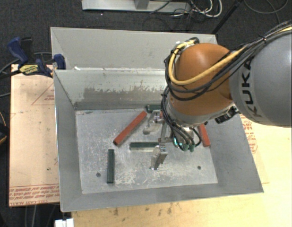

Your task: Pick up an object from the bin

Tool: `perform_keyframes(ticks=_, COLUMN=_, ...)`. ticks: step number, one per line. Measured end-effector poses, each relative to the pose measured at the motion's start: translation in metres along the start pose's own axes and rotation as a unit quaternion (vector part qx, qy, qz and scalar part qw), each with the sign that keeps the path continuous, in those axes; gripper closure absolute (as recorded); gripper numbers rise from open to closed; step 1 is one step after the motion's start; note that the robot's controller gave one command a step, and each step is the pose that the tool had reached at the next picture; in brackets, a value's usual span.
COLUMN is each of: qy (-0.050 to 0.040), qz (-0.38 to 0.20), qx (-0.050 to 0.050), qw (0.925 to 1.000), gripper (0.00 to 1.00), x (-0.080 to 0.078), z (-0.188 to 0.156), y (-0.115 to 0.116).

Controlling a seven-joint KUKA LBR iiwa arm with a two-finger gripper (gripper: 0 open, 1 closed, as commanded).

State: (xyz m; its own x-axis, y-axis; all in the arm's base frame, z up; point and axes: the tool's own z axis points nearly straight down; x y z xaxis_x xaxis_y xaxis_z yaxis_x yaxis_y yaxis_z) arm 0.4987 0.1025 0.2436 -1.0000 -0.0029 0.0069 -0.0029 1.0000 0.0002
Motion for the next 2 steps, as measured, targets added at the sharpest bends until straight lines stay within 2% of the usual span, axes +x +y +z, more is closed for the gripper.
perform_keyframes(ticks=1, qy=-0.0035, qz=0.001, qx=0.0, qw=1.0, gripper=0.0, x=-0.001, z=-0.003, y=-0.001)
perform_keyframes(ticks=2, qy=-0.0074, qz=0.01, qx=-0.001, qw=0.9999, gripper=0.0, x=-0.024, z=0.05, y=-0.015)
